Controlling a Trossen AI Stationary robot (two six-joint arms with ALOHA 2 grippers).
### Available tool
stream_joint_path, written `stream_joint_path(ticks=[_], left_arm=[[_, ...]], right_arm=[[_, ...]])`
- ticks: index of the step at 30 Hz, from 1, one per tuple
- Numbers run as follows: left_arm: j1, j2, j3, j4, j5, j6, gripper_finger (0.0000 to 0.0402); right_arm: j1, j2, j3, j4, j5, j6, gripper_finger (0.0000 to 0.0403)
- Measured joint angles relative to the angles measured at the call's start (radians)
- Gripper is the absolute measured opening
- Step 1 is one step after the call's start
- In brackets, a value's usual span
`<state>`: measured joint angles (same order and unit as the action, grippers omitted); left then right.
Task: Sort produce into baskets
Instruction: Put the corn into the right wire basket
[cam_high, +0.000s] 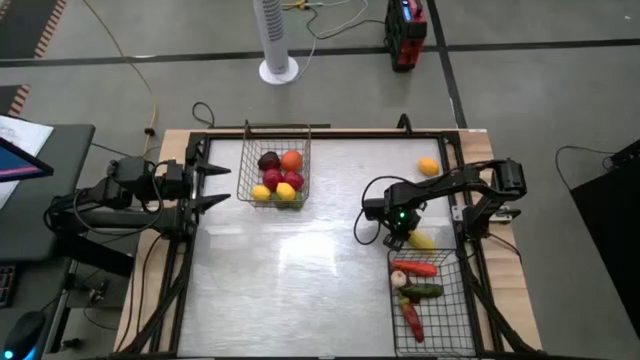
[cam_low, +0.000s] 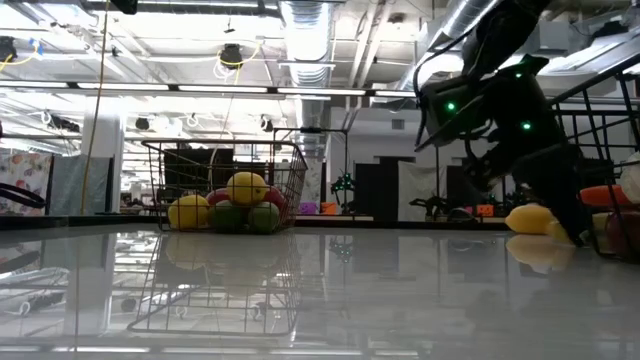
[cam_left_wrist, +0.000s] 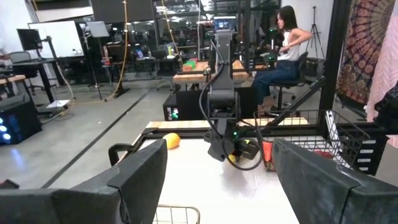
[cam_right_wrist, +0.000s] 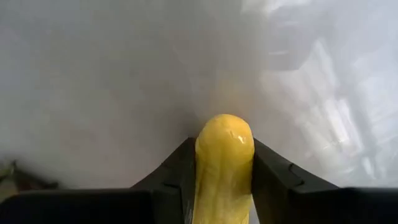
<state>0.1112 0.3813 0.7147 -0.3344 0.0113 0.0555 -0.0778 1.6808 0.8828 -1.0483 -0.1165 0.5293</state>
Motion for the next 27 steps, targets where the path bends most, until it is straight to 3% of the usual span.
stream_joint_path(ticks=[8, 12, 20, 22, 27], left_arm=[[0.000, 0.000, 0.000, 0.002, 0.000, 0.000, 0.0279], [0.000, 0.000, 0.000, 0.002, 0.000, 0.000, 0.0279], [0.000, 0.000, 0.000, 0.001, 0.000, -0.001, 0.0279], [0.000, 0.000, 0.000, 0.000, 0.000, -0.005, 0.0279], [0.000, 0.000, 0.000, -0.027, 0.000, -0.010, 0.0279]], right_arm=[[-0.052, -0.034, 0.133, -0.061, 0.090, -0.025, 0.0146], [-0.050, -0.038, 0.259, -0.114, 0.120, -0.057, 0.0161], [0.006, -0.047, 0.557, -0.313, 0.223, -0.033, 0.0147], [0.033, -0.048, 0.612, -0.332, 0.215, 0.021, 0.0152], [0.156, -0.048, 0.653, -0.375, 0.064, 0.211, 0.0171]])
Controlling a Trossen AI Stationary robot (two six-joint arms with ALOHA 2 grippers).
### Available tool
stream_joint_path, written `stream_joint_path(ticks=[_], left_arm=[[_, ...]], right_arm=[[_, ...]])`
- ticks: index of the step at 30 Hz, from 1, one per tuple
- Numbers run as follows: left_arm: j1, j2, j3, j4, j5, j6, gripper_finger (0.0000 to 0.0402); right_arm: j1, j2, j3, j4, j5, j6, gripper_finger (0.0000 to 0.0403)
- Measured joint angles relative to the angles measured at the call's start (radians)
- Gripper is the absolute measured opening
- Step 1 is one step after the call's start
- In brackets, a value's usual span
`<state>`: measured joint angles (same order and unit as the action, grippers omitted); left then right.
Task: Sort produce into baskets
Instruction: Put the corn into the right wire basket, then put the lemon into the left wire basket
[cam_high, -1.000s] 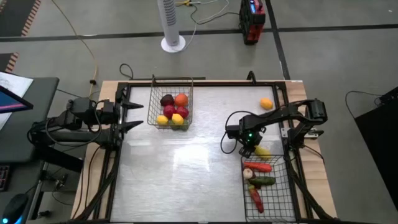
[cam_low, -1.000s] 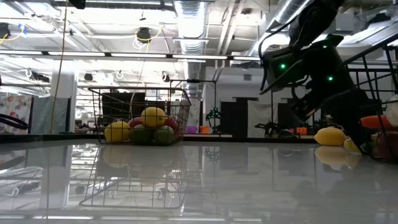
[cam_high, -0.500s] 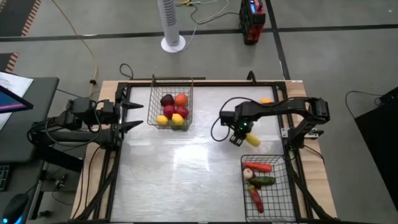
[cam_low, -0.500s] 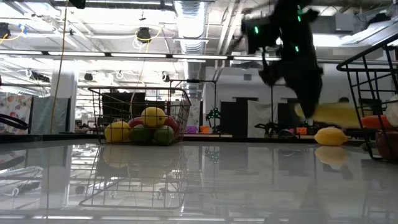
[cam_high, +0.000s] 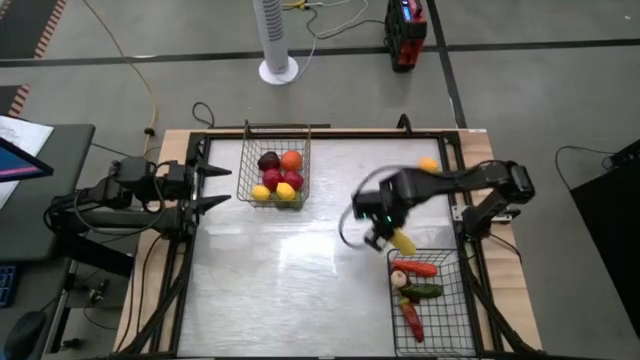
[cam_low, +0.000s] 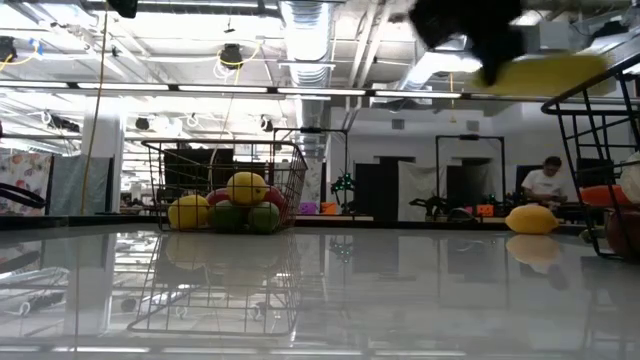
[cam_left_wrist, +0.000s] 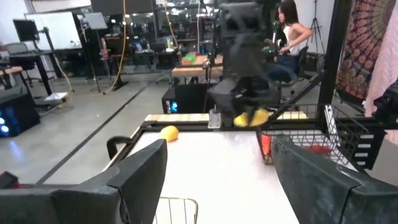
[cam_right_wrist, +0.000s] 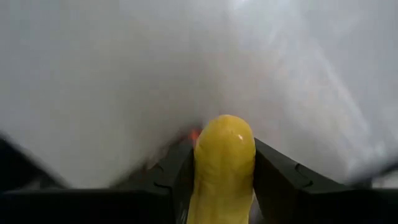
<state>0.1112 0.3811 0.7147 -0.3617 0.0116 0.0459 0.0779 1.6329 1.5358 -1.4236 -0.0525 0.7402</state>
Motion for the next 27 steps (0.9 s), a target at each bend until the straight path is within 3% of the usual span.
stream_joint_path(ticks=[6, 13, 19, 27], left_arm=[[0.000, 0.000, 0.000, -0.005, 0.000, -0.004, 0.0279], [0.000, 0.000, 0.000, 0.022, 0.015, -0.025, 0.0279], [0.000, 0.000, 0.000, 0.021, 0.036, -0.029, 0.0279], [0.000, 0.000, 0.000, 0.019, 0.036, -0.019, 0.0279]], right_arm=[[0.228, 0.000, -0.020, -0.107, -0.086, 0.250, 0.0168], [0.413, 0.001, -0.035, -0.117, 0.032, 0.467, 0.0193], [0.432, 0.002, -0.036, -0.149, 0.071, 0.534, 0.0256], [0.298, -0.013, -0.050, -0.143, 0.357, 0.457, 0.0264]])
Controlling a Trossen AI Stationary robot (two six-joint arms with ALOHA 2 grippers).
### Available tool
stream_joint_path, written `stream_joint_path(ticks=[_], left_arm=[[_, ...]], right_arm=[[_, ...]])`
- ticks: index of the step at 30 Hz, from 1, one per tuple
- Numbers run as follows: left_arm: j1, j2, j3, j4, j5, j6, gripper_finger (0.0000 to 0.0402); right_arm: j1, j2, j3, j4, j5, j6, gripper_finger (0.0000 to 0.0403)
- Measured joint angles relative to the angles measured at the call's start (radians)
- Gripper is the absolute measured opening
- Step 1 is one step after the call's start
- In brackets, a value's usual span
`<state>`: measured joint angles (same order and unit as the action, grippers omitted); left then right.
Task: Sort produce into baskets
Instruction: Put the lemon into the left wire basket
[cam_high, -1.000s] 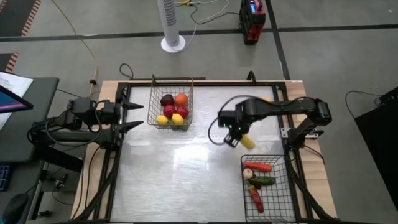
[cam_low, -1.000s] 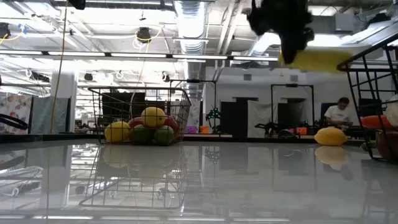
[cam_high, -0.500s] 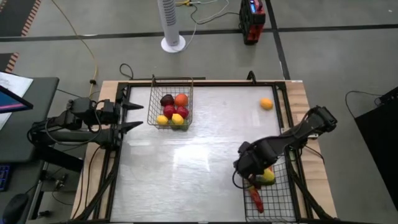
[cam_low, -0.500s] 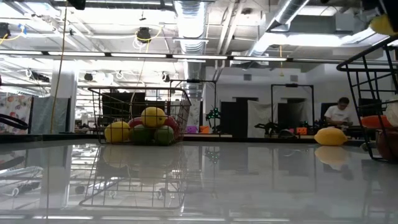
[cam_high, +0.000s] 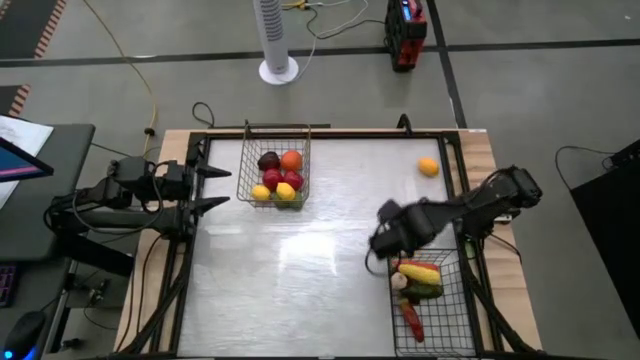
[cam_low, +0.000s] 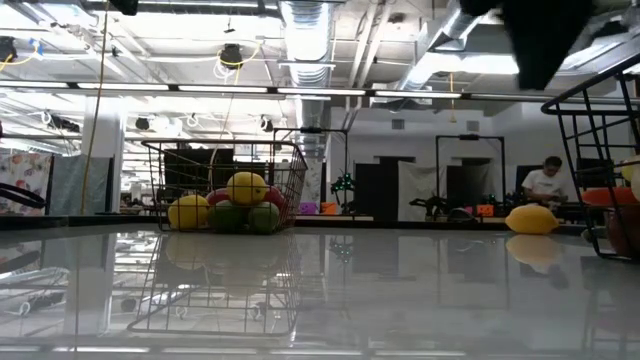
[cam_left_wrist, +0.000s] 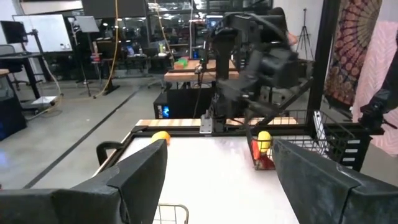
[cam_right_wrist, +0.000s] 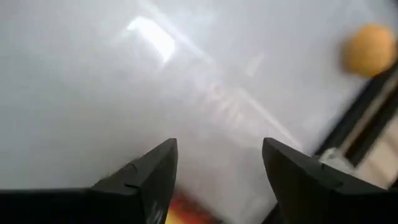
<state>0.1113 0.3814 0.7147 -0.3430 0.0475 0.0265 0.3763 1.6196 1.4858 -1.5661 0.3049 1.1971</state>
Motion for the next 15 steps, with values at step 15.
stream_joint_path(ticks=[15], left_arm=[[0.000, 0.012, -0.049, 0.090, -0.008, -0.003, 0.0279]], right_arm=[[-0.491, -0.438, -0.618, 0.496, 0.142, -0.268, 0.0256]])
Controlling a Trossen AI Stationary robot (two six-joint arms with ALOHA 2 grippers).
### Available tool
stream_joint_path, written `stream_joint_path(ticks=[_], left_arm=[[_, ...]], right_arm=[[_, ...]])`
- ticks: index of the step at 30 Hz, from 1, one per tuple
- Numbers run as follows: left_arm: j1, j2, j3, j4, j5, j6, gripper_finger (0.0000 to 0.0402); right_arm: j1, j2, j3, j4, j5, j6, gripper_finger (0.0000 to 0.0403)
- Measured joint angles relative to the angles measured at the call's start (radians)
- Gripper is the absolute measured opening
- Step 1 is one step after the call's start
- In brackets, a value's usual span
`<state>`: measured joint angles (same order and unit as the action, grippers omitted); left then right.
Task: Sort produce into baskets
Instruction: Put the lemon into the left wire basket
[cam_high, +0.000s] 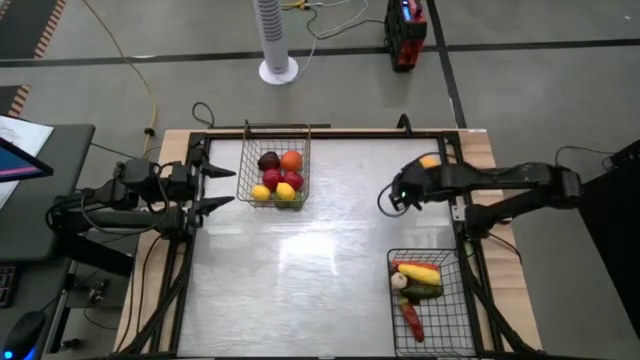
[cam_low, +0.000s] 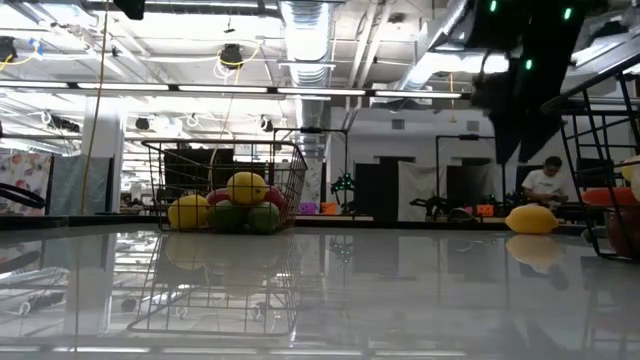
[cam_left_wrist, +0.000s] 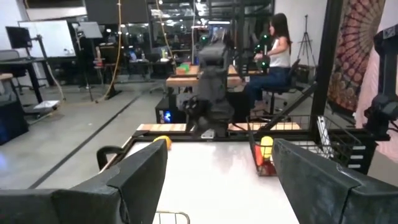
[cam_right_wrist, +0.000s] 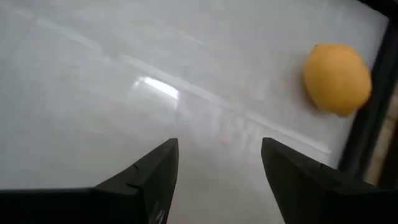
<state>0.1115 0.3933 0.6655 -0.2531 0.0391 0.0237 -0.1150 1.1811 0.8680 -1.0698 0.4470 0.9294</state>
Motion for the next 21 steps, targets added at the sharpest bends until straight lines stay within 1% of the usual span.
stream_joint_path(ticks=[4, 8, 11, 15, 17, 21], left_arm=[[0.000, 0.010, 0.000, 0.008, 0.000, 0.006, 0.0279], [0.000, 0.018, 0.000, 0.005, -0.001, 0.006, 0.0279], [0.000, 0.020, 0.000, 0.007, -0.005, 0.017, 0.0279], [0.000, 0.020, 0.000, 0.006, -0.028, 0.035, 0.0279], [0.000, 0.020, 0.000, 0.010, -0.029, 0.044, 0.0279], [0.000, 0.020, 0.000, 0.019, -0.029, 0.049, 0.0279]], right_arm=[[-0.141, -0.023, -0.112, 0.168, -0.042, -0.111, 0.0260], [-0.238, -0.002, -0.157, 0.205, -0.043, -0.161, 0.0274], [-0.278, 0.013, -0.179, 0.232, 0.001, -0.171, 0.0291], [-0.323, 0.024, -0.187, 0.247, 0.023, -0.180, 0.0322], [-0.345, 0.031, -0.186, 0.256, 0.028, -0.197, 0.0343], [-0.394, 0.062, -0.186, 0.289, 0.074, -0.198, 0.0389]])
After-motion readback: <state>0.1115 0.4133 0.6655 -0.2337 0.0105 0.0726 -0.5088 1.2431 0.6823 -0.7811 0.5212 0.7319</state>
